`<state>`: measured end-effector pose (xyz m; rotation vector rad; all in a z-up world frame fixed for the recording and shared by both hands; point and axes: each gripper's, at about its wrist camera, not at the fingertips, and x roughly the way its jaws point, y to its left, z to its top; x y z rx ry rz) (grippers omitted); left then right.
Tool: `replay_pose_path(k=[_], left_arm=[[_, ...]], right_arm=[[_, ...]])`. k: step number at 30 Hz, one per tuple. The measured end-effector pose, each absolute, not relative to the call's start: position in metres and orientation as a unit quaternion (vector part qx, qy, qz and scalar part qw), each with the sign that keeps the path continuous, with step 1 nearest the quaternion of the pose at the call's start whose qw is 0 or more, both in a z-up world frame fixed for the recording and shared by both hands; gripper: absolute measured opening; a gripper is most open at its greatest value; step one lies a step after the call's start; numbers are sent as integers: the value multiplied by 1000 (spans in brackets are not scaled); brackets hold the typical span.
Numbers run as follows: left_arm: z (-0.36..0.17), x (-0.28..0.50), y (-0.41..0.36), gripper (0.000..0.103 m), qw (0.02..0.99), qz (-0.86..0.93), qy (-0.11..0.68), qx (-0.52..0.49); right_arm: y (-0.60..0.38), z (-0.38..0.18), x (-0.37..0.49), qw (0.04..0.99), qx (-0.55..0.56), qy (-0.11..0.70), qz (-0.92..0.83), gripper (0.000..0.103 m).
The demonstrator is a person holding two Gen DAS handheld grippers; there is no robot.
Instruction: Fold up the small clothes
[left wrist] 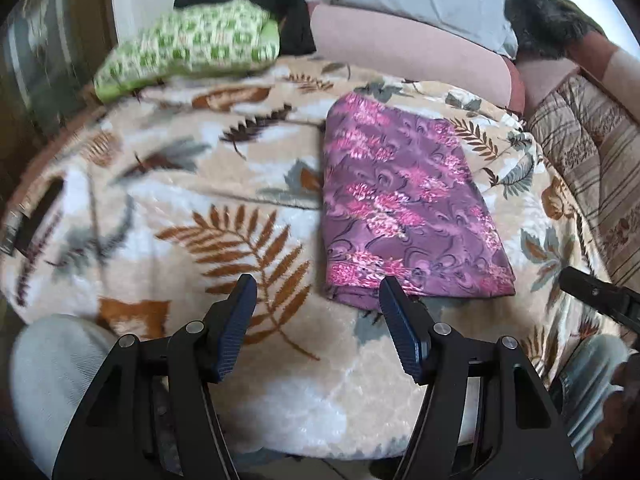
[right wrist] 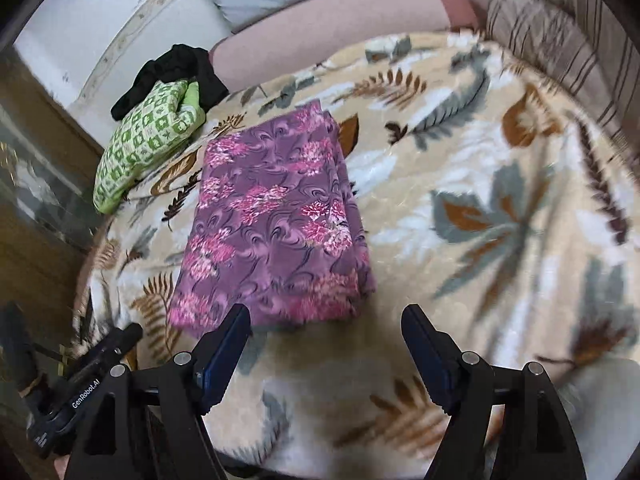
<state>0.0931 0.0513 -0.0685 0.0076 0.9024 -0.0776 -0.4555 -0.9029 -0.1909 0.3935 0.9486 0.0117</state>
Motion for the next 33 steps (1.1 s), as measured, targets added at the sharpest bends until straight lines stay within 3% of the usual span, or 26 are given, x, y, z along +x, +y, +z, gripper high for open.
replay_pose_path(k=[11,18,33], left_arm=[[2,58,30,64,925,-16,378,20],[5,58,26,64,913,-15,406,33],[23,52,32,64,924,5,381,35]], right_arm=[[-885,-124,-488,896,153,416,-14,76],[-879,-113,-491,899,150,411,-20,76],[-867,-104,-492,903,139,407,-14,76]])
